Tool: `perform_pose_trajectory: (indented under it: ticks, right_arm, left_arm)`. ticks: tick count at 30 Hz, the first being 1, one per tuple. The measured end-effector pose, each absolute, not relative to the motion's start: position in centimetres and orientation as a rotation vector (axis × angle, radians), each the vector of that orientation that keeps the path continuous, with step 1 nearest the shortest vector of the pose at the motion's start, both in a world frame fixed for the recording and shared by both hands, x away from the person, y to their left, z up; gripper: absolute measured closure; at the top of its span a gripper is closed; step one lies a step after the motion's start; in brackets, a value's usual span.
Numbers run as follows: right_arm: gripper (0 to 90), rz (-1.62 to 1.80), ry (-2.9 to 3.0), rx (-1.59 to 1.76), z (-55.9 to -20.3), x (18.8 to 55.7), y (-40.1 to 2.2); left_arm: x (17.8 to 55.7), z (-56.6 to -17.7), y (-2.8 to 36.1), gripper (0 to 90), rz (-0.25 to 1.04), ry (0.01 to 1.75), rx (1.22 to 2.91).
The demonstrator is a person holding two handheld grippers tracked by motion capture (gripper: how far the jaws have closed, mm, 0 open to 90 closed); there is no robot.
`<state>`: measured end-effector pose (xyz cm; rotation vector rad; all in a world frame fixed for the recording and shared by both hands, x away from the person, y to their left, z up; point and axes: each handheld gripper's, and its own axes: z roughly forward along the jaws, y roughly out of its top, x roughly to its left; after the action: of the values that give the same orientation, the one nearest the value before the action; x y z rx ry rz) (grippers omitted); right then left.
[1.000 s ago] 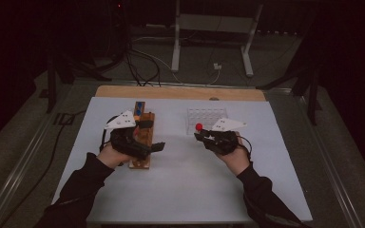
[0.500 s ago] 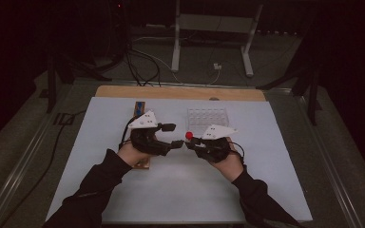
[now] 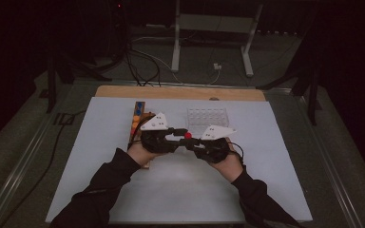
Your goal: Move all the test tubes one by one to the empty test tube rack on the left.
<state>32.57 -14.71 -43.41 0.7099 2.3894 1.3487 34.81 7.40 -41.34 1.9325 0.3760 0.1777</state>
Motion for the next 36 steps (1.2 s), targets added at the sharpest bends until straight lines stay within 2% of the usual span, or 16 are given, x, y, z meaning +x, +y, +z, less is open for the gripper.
perform_pose_trajectory:
  ticks: [3, 10, 13, 15, 21, 29, 36]
  right_arm:
    - [74.7, 1.348, 2.388, 0.706, -43.4, 32.5, -14.7]
    - [73.1, 1.358, 2.395, 0.715, -43.4, 32.6, -14.7]
    - [59.4, 1.394, 2.380, 0.731, -43.3, 32.7, -15.0]
    - [54.6, 1.404, 2.373, 0.746, -43.2, 32.7, -15.2]
    - [28.3, 1.431, 2.339, 0.782, -43.0, 32.7, -16.0]
    - [2.4, 1.447, 2.353, 0.792, -43.0, 32.7, -16.4]
    - [0.0, 1.466, 2.337, 0.783, -43.0, 32.6, -16.7]
  left_arm:
    - [34.9, -41.3, 7.3, 69.4, 0.180, 0.375, 1.941]
    - [34.8, -41.2, 7.2, 71.1, 0.205, 0.371, 1.953]
    - [34.8, -41.0, 7.5, 71.3, 0.209, 0.374, 1.959]
    - [34.8, -40.7, 7.7, 71.3, 0.214, 0.379, 1.955]
    - [34.6, -39.5, 9.4, 71.4, 0.257, 0.402, 1.925]
    - [34.0, -38.0, 12.6, 71.4, 0.328, 0.464, 1.894]
    - [33.4, -36.9, 15.8, 71.4, 0.393, 0.532, 1.857]
